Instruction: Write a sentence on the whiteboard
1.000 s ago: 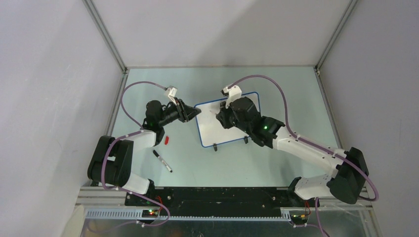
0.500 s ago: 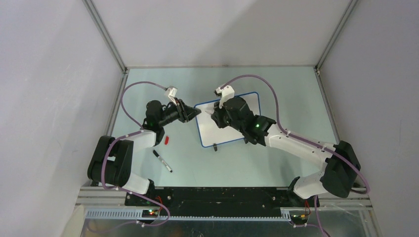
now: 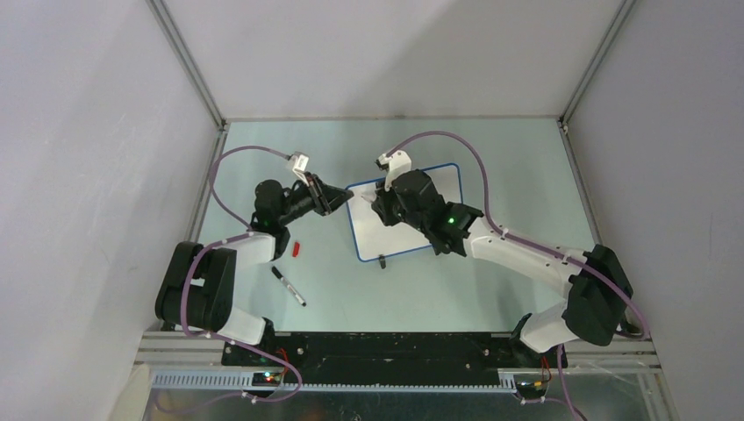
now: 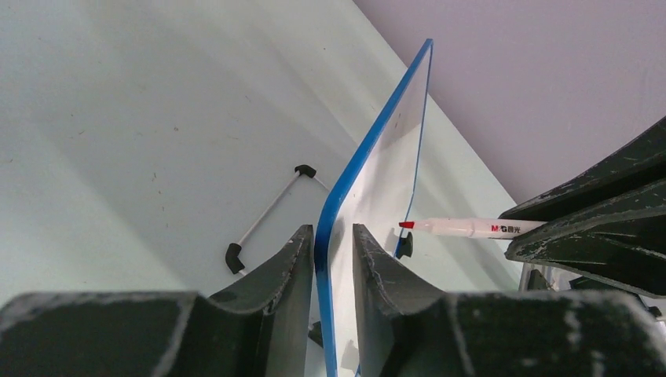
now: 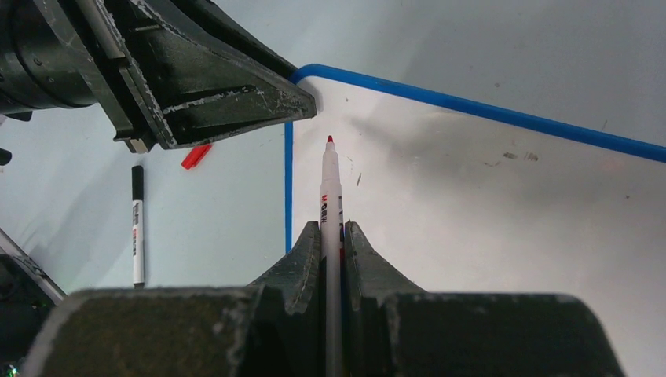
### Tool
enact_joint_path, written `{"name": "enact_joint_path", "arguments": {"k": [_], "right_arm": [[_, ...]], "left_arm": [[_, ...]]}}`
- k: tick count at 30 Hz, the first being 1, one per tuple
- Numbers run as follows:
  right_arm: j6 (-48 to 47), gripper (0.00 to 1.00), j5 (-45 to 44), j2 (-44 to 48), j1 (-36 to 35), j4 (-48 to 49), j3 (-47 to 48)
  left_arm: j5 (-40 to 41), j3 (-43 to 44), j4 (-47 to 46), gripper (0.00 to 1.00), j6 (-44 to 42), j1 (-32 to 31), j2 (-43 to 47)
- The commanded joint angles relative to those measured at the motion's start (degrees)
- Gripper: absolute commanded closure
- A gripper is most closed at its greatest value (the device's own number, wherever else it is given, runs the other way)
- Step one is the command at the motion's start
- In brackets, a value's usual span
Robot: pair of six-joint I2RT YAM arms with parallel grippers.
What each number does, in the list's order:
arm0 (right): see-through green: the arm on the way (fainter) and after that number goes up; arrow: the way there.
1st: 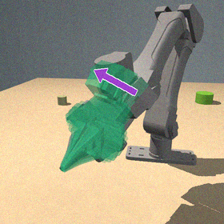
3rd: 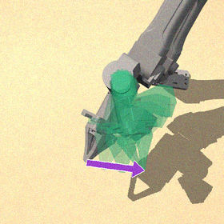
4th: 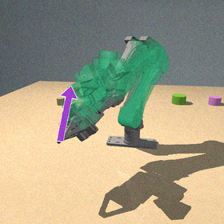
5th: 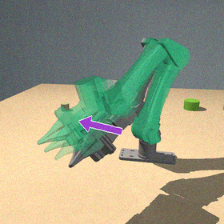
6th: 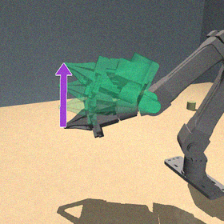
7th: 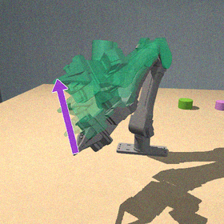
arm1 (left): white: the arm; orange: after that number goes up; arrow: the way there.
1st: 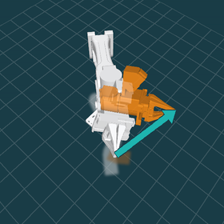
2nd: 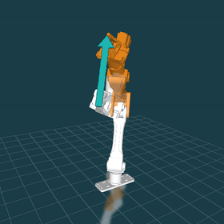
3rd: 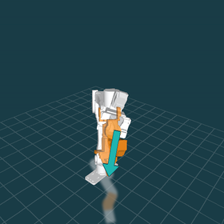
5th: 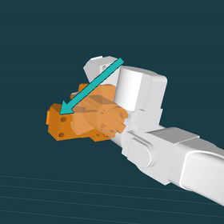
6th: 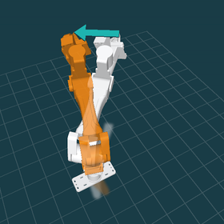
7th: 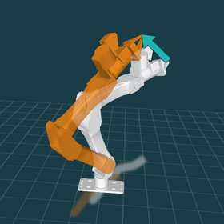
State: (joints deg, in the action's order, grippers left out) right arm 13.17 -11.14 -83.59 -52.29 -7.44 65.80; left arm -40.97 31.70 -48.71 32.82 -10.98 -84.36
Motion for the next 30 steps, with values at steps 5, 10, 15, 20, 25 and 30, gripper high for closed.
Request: {"name": "enact_joint_path", "arguments": {"k": [5,10,15,20,25,30], "right_arm": [[-1.08,1.00,-0.81,-1.20,-0.15,1.87,4.18],[-0.96,1.00,-1.90,-2.27,-0.15,1.02,5.08],[-0.90,1.00,-2.25,-2.54,-0.05,0.96,5.35],[-0.91,1.00,-2.30,-2.86,0.20,1.09,5.52],[-0.80,1.00,-2.44,-3.28,0.37,0.88,5.77],[-0.65,1.00,-2.46,-3.90,0.45,0.63,6.18]], "left_arm": [[-1.11,-0.24,-2.90,0.68,0.61,0.57,0.55],[-0.76,-0.04,-2.19,0.71,0.32,0.59,0.46],[-0.48,-0.15,-1.98,0.75,0.20,0.61,0.65],[-0.55,-0.07,-1.92,0.76,0.22,0.56,0.45],[-0.57,0.00,-1.84,0.80,0.23,0.59,0.38],[-0.68,0.07,-1.87,0.82,0.27,0.61,0.17]]}}
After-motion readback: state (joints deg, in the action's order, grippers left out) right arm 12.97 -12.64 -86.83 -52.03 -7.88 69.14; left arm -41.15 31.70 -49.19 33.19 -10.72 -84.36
